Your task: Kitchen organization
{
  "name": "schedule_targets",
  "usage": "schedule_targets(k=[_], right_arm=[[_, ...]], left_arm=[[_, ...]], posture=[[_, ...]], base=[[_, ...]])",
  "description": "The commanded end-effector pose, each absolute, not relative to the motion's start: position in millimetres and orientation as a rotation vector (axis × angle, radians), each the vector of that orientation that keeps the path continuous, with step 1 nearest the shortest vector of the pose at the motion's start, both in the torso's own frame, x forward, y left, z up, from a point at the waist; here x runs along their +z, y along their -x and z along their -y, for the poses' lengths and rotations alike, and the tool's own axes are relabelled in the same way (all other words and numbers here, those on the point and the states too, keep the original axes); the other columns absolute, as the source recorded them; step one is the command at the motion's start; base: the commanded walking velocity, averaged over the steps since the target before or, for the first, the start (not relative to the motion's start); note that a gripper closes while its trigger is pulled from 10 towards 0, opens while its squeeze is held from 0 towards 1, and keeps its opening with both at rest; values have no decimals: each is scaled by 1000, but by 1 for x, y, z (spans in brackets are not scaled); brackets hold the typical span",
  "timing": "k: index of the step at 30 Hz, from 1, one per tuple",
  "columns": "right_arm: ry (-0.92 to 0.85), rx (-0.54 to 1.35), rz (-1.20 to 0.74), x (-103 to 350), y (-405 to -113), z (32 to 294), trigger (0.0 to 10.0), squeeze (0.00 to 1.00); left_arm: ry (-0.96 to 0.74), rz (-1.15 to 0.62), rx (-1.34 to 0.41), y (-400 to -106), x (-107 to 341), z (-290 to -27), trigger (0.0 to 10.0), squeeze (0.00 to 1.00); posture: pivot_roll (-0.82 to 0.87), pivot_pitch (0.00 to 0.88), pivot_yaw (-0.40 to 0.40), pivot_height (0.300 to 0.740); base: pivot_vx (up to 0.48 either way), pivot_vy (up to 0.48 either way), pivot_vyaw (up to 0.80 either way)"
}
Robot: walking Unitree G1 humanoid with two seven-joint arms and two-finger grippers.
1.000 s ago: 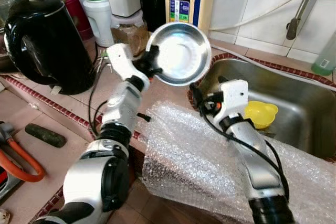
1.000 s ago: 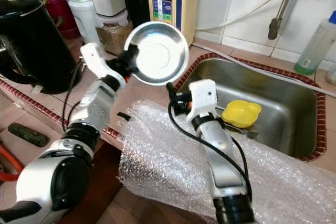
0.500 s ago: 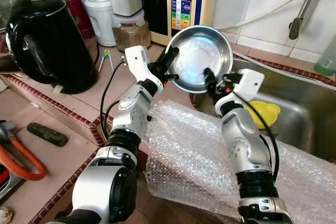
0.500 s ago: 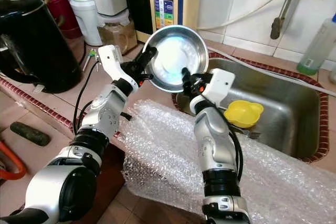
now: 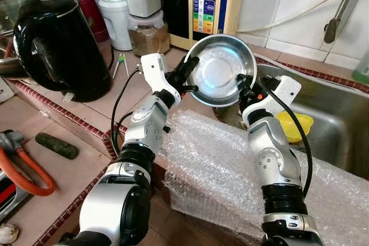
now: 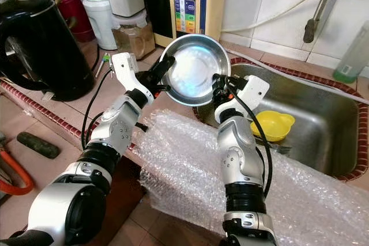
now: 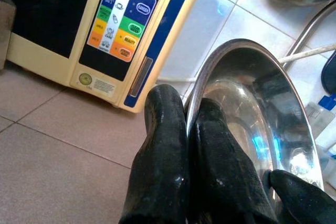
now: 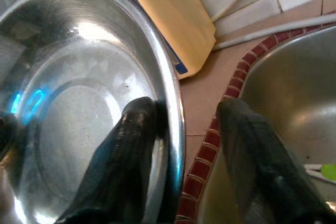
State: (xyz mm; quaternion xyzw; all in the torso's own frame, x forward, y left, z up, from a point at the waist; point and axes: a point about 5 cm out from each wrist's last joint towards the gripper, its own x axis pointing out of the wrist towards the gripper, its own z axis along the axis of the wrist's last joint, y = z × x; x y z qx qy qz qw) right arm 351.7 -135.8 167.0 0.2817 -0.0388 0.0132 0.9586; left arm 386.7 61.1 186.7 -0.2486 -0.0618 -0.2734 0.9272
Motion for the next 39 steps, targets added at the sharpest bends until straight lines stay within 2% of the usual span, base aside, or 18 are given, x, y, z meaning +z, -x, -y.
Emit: schedule_targets(k=[1, 14, 15, 16, 17, 23, 25, 26, 27, 30, 33, 39], right_arm=[[-589, -23, 4, 152, -351, 142, 0, 0], [-580, -41, 2, 150, -349, 148, 0, 0], [-581, -48, 4, 150, -348, 149, 0, 0], [-579, -61, 3, 150, -348, 151, 0, 0], [-573, -86, -3, 148, -348, 154, 0, 0], [-579, -152, -15, 145, -350, 165, 0, 0], [-568, -188, -18, 145, -351, 172, 0, 0], [-562, -196, -19, 145, -351, 174, 0, 0], [-547, -224, -15, 146, -352, 180, 0, 0], [-537, -296, -6, 148, -354, 191, 0, 0], [-523, -405, 1, 149, -354, 206, 0, 0], [-500, -566, -21, 144, -352, 226, 0, 0]], left_arm=[[498, 186, -582, -387, 200, -64, 0, 0], [465, 171, -615, -385, 197, -58, 0, 0], [458, 170, -629, -384, 197, -56, 627, 0], [466, 160, -655, -383, 197, -53, 1882, 0], [470, 155, -668, -383, 197, -51, 10000, 0], [421, 171, -663, -384, 201, -51, 10000, 0], [455, 155, -643, -385, 201, -54, 10000, 0], [448, 148, -639, -386, 200, -55, 10000, 647], [425, 143, -650, -385, 200, -55, 10000, 1000], [372, 123, -734, -380, 199, -50, 10000, 1000], [246, 68, -847, -373, 191, -48, 10000, 1000], [125, -3, -961, -364, 179, -51, 10000, 1000]], posture=[[-99, 0, 114, 740], [-105, 0, 118, 740], [-105, 0, 116, 740], [-105, 0, 117, 740], [-105, 0, 117, 740], [-93, 0, 112, 740], [-93, 0, 112, 740], [-93, 0, 112, 740], [-88, 0, 105, 740], [-89, 0, 106, 740], [-89, 0, 103, 740], [-93, 0, 104, 740]], base=[[0, 0, 0], [0, 0, 0], [0, 0, 0], [0, 0, 0], [0, 0, 0], [0, 0, 0], [0, 0, 0], [0, 0, 0], [0, 0, 0], [0, 0, 0], [0, 0, 0], [0, 0, 0]])
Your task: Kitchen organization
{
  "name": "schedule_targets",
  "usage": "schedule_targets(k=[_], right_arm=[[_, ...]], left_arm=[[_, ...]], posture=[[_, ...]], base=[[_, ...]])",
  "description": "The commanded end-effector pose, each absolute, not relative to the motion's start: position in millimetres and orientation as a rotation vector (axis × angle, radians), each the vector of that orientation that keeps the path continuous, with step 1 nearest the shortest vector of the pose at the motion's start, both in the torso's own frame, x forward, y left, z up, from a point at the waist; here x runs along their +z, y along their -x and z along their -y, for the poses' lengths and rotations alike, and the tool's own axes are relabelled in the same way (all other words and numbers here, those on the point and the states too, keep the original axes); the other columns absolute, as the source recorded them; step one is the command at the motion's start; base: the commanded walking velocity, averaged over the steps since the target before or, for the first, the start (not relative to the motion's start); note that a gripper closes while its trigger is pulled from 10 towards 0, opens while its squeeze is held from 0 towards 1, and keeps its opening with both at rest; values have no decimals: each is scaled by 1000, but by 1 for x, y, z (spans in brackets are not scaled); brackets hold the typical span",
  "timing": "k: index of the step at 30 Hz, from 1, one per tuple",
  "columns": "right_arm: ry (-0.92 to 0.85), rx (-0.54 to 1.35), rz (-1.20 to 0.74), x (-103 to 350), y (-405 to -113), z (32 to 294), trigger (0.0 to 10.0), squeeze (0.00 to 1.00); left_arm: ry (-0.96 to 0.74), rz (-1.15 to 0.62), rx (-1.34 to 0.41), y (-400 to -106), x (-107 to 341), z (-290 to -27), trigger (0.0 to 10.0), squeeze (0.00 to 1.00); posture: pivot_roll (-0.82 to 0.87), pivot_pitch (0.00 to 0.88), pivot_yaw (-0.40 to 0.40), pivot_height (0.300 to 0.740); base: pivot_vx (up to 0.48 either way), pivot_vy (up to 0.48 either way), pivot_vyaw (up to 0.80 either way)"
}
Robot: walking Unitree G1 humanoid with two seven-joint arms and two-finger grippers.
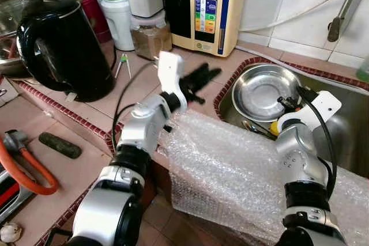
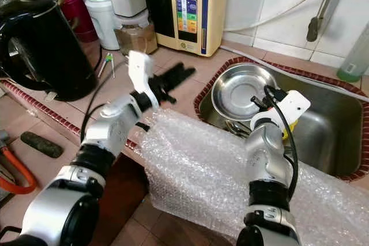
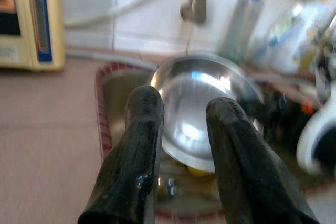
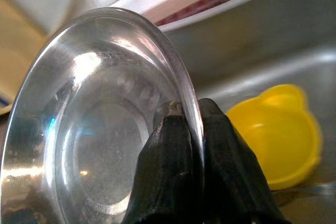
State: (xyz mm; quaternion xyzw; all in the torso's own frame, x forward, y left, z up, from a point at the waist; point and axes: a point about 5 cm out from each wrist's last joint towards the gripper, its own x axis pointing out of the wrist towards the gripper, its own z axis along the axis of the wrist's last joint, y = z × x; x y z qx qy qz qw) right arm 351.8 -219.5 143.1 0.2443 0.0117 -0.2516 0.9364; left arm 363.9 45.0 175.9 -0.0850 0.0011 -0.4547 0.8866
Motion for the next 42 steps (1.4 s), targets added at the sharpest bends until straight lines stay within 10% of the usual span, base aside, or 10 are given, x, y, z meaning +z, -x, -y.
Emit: schedule_targets(k=[1, 11, 12, 13, 30, 42], right_arm=[[-494, -586, -27, 142, -351, 228, 0, 0], [-453, -729, -122, 120, -341, 243, 392, 0], [-456, -729, -123, 119, -341, 242, 3882, 208], [-441, -725, -130, 119, -341, 242, 10000, 1000], [-460, -727, -113, 116, -337, 246, 10000, 1000], [-135, -317, 124, 155, -335, 212, 10000, 1000]], left_arm=[[116, -18, -971, -362, 177, -52, 10000, 1000], [19, -131, -1022, -346, 149, -51, 10000, 1000], [14, -134, -1028, -345, 148, -51, 10000, 1000], [19, -140, -1025, -345, 147, -51, 10000, 1000], [-32, -121, -971, -345, 145, -51, 10000, 1000], [7, 26, -600, -367, 169, -78, 10000, 1000]], posture=[[-93, 0, 104, 740], [-104, 0, 104, 740], [-104, 0, 104, 740], [-104, 0, 104, 740], [-115, 0, 105, 740], [-122, 0, 97, 740]], base=[[0, 0, 0], [0, 0, 0], [0, 0, 0], [0, 0, 0], [0, 0, 0], [0, 0, 0]])
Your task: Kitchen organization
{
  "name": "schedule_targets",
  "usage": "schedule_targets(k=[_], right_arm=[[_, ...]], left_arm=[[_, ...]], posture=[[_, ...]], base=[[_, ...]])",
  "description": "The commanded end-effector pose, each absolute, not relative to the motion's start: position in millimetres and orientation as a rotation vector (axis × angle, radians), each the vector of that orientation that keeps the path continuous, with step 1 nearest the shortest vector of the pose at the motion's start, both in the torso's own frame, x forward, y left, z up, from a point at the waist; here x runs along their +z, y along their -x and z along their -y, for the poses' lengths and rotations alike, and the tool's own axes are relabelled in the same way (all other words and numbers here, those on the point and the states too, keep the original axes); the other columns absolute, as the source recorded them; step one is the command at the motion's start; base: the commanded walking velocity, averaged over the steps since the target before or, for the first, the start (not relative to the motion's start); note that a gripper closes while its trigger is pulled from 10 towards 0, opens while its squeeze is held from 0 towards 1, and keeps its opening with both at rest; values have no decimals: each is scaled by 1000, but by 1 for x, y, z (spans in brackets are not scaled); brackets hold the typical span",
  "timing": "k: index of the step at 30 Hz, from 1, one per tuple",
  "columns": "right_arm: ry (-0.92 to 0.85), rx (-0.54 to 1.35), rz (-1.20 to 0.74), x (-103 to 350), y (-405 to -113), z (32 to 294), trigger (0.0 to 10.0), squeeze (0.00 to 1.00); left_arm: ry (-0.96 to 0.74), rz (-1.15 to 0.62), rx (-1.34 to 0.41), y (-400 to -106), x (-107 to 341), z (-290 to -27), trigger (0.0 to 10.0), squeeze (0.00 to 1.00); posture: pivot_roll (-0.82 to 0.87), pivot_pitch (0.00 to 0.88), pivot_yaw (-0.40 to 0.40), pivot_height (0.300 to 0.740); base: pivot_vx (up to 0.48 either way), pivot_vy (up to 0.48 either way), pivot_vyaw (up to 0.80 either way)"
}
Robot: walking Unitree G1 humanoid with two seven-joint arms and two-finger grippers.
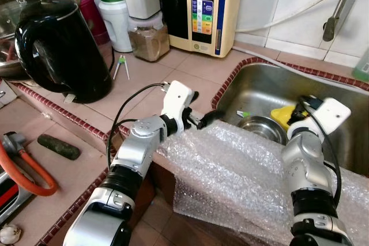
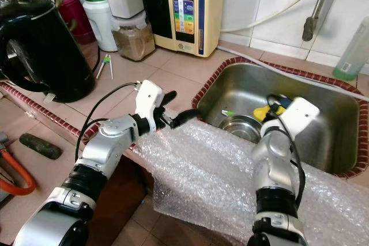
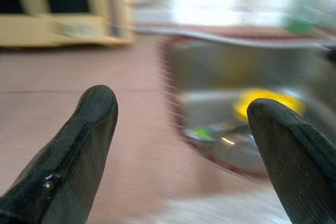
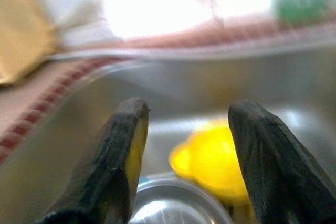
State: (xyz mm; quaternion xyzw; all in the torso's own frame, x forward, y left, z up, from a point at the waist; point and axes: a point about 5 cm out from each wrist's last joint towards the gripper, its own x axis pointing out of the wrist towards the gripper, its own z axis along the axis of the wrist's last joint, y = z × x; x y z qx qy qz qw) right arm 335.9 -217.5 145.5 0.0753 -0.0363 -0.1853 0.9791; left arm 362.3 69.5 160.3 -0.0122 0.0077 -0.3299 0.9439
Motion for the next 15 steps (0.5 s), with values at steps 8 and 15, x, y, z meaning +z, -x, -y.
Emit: schedule_targets(k=[8, 15], right_arm=[[3, -159, 222, 175, -325, 206, 10000, 1000], [203, -50, 255, 193, -300, 221, 10000, 1000]], left_arm=[[-93, 49, -445, -358, 153, -84, 10000, 1000], [-127, 83, -342, -334, 140, -106, 10000, 1000]], posture=[[-114, 0, 85, 740], [-109, 0, 60, 740]], base=[[0, 0, 0], [0, 0, 0]])
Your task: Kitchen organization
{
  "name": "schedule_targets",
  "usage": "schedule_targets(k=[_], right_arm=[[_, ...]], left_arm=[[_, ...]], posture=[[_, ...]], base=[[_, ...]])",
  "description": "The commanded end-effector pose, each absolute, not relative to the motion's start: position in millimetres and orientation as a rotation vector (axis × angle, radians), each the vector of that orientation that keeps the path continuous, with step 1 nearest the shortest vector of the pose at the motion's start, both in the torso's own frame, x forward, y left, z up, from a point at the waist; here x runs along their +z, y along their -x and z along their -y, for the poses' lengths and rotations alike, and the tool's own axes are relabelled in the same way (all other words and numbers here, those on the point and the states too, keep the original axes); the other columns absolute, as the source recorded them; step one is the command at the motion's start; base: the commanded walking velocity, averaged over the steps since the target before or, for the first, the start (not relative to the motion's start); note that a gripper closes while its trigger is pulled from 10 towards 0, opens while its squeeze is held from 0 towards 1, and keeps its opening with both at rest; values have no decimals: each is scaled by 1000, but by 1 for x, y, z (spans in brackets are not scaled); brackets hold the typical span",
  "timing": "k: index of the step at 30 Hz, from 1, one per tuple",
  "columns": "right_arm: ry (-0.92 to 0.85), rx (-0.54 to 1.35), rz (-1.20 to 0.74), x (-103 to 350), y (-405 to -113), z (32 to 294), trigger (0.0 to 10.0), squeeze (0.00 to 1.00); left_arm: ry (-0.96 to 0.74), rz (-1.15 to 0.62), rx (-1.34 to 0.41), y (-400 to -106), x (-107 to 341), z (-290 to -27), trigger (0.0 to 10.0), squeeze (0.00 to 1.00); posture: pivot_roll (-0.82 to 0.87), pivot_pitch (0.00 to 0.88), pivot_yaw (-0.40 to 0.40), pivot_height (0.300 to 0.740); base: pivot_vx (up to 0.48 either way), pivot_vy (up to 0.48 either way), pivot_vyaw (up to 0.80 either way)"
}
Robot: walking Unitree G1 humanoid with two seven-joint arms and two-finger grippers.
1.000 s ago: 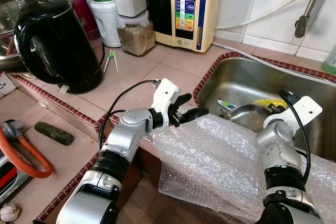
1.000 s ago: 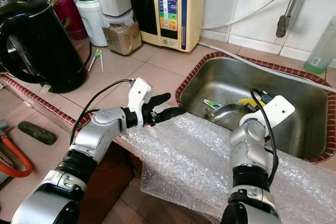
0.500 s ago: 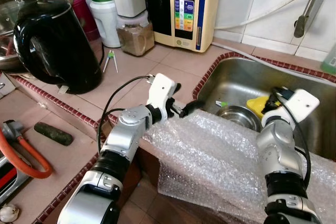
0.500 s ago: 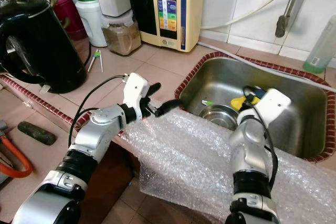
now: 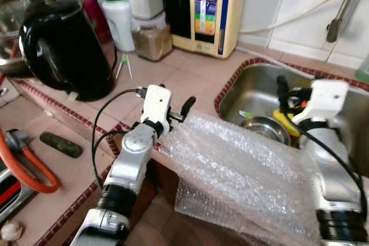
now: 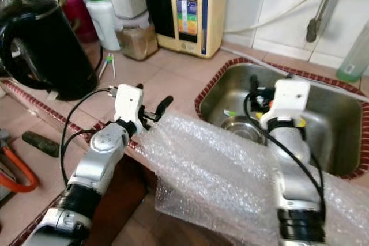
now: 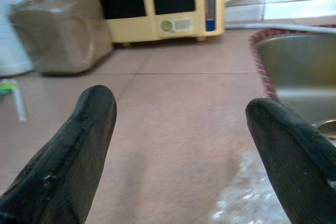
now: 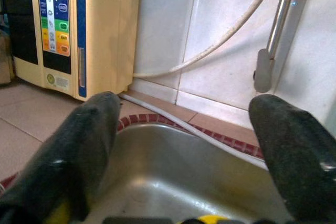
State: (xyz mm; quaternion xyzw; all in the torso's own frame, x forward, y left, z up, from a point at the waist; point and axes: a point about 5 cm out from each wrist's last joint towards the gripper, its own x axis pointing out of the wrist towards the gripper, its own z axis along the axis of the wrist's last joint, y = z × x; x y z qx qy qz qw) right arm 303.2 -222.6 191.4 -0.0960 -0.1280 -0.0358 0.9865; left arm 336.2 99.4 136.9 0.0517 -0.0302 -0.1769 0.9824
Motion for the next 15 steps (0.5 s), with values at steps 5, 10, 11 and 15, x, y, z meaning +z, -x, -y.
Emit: schedule_targets(k=[5, 10, 11, 15], right_arm=[[225, -45, 228, 189, -289, 225, 10000, 1000], [216, -72, 175, 175, -270, 229, 10000, 1000], [211, -86, 168, 173, -268, 230, 10000, 1000], [233, -122, 161, 168, -254, 231, 10000, 1000]], left_arm=[[-178, 56, -316, -322, 130, -123, 10000, 1000], [-228, -3, -260, -299, 112, -148, 10000, 1000], [-235, -16, -247, -296, 109, -151, 10000, 1000], [-250, -42, -232, -278, 97, -160, 10000, 0]], posture=[[-108, 0, 56, 740], [-97, 0, 45, 740], [-97, 0, 45, 740], [-93, 0, 43, 740]], base=[[0, 0, 0], [0, 0, 0], [0, 0, 0], [0, 0, 0]])
